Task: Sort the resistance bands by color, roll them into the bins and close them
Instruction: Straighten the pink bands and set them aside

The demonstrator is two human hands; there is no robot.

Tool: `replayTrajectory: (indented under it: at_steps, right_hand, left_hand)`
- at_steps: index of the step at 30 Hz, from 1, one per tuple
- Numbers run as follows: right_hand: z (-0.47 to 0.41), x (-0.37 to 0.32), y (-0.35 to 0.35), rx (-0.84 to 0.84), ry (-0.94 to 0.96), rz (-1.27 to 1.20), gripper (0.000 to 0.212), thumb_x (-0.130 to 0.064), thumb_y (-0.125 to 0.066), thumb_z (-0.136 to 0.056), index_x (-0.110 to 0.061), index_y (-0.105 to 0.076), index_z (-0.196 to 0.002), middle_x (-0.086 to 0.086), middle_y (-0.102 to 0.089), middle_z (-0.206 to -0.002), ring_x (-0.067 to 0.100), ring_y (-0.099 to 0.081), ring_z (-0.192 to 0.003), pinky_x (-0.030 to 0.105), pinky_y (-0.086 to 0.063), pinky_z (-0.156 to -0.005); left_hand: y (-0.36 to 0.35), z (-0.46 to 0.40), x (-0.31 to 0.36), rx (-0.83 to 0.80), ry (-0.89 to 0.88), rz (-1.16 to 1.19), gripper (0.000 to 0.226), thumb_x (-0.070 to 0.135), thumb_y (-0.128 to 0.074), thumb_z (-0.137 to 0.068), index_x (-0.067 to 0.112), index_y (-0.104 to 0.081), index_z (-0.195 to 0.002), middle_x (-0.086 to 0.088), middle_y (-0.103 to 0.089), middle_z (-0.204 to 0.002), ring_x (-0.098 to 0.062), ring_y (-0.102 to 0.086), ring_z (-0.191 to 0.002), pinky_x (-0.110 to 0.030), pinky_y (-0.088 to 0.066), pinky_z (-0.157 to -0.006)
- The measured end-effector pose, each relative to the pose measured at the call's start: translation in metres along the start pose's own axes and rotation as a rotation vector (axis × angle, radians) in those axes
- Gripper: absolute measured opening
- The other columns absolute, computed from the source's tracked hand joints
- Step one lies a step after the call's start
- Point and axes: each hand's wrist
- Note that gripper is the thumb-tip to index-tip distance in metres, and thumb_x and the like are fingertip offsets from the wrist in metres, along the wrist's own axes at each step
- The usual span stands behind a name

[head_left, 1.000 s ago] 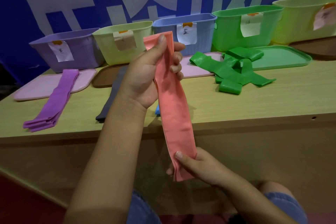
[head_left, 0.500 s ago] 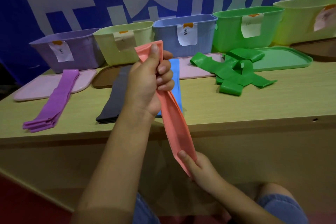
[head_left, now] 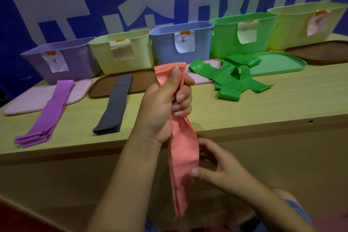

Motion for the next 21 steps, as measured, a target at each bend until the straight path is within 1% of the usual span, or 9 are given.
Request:
replayTrajectory:
  at_steps: [3, 5, 7, 10, 13, 16, 18, 20, 21]
  right_hand:
    - [0.001, -0.032, 0.009, 0.065, 0.09, -0.013, 0.052, -0.042, -0.074, -0.07, -0.024, -0.056, -0.116, -0.01, -0.068, -0.108, 0.007, -0.064, -0.102, 0.02, -0.049, -0.087]
    - [-0.001, -0.05, 0.014, 0.18, 0.157, 0.094, 0.034, -0.043, -0.067, -0.077, -0.024, -0.06, -0.104, -0.016, -0.068, -0.095, 0.001, -0.064, -0.087, 0.016, -0.051, -0.074]
    - [-0.003, -0.061, 0.021, 0.314, 0.217, 0.2, 0.026, -0.047, -0.061, -0.08, -0.029, -0.058, -0.098, -0.02, -0.066, -0.091, -0.001, -0.063, -0.082, 0.014, -0.049, -0.067]
    - [-0.005, -0.072, 0.035, 0.435, 0.319, 0.268, 0.022, -0.045, -0.058, -0.082, -0.035, -0.055, -0.101, -0.018, -0.064, -0.098, -0.001, -0.064, -0.085, 0.013, -0.048, -0.068]
    - [-0.006, -0.083, 0.05, 0.517, 0.36, 0.347, 0.015, -0.045, -0.057, -0.081, -0.033, -0.057, -0.089, -0.015, -0.063, -0.089, -0.002, -0.059, -0.071, 0.01, -0.043, -0.06]
    - [-0.005, -0.091, 0.066, 0.551, 0.385, 0.343, 0.015, -0.042, -0.055, -0.082, -0.034, -0.057, -0.095, -0.017, -0.064, -0.085, -0.003, -0.06, -0.071, 0.014, -0.047, -0.061]
    - [-0.004, -0.097, 0.079, 0.544, 0.374, 0.32, 0.02, -0.041, -0.055, -0.081, -0.034, -0.058, -0.1, -0.011, -0.066, -0.089, 0.002, -0.063, -0.077, 0.024, -0.052, -0.067]
    - [-0.004, -0.105, 0.094, 0.531, 0.343, 0.352, 0.021, -0.038, -0.057, -0.081, -0.02, -0.063, -0.091, 0.001, -0.063, -0.078, 0.015, -0.061, -0.072, 0.034, -0.05, -0.064]
    - [-0.005, -0.11, 0.104, 0.524, 0.326, 0.351, 0.02, -0.033, -0.06, -0.082, -0.015, -0.063, -0.088, 0.001, -0.062, -0.074, 0.016, -0.058, -0.069, 0.034, -0.048, -0.062]
  left_hand:
    - [-0.013, 0.001, -0.006, -0.052, -0.023, -0.028, 0.033, 0.034, -0.045, -0.088, 0.004, -0.057, -0.081, 0.001, -0.045, -0.051, -0.007, -0.038, -0.039, -0.019, -0.036, -0.041]
    - [-0.023, 0.001, -0.007, -0.072, -0.021, -0.038, 0.033, 0.034, -0.044, -0.088, 0.004, -0.057, -0.083, -0.002, -0.052, -0.053, -0.013, -0.051, -0.046, -0.025, -0.048, -0.052]
    - [-0.033, 0.0, -0.007, -0.101, -0.027, -0.035, 0.033, 0.034, -0.044, -0.086, 0.004, -0.058, -0.083, -0.006, -0.058, -0.056, -0.02, -0.064, -0.059, -0.031, -0.056, -0.066]
    - [-0.049, -0.002, -0.01, -0.175, -0.012, -0.051, 0.035, 0.034, -0.043, -0.084, 0.002, -0.058, -0.084, -0.009, -0.069, -0.067, -0.023, -0.071, -0.088, -0.032, -0.057, -0.078]
    - [-0.065, -0.009, -0.018, -0.236, 0.054, -0.064, 0.038, 0.035, -0.044, -0.082, 0.002, -0.062, -0.089, -0.009, -0.074, -0.084, -0.017, -0.07, -0.089, -0.032, -0.056, -0.083]
    - [-0.079, -0.019, -0.022, -0.275, 0.077, -0.107, 0.038, 0.035, -0.047, -0.082, 0.004, -0.067, -0.091, 0.003, -0.073, -0.1, -0.01, -0.067, -0.097, -0.031, -0.051, -0.092]
    - [-0.088, -0.028, -0.026, -0.279, 0.096, -0.122, 0.036, 0.035, -0.049, -0.08, 0.005, -0.067, -0.091, 0.009, -0.073, -0.091, -0.006, -0.068, -0.091, -0.029, -0.051, -0.09]
    - [-0.097, -0.037, -0.033, -0.257, 0.091, -0.108, 0.039, 0.039, -0.052, -0.079, 0.01, -0.065, -0.102, 0.006, -0.073, -0.09, -0.008, -0.068, -0.09, -0.027, -0.054, -0.086]
    - [-0.1, -0.041, -0.039, -0.242, 0.08, -0.099, 0.048, 0.044, -0.056, -0.076, 0.012, -0.062, -0.112, 0.003, -0.073, -0.095, -0.01, -0.068, -0.094, -0.028, -0.055, -0.085]
Point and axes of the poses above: each hand's wrist, its own z-axis away from the middle knuckle, its own y-axis out of the back of the hand, x = y × z
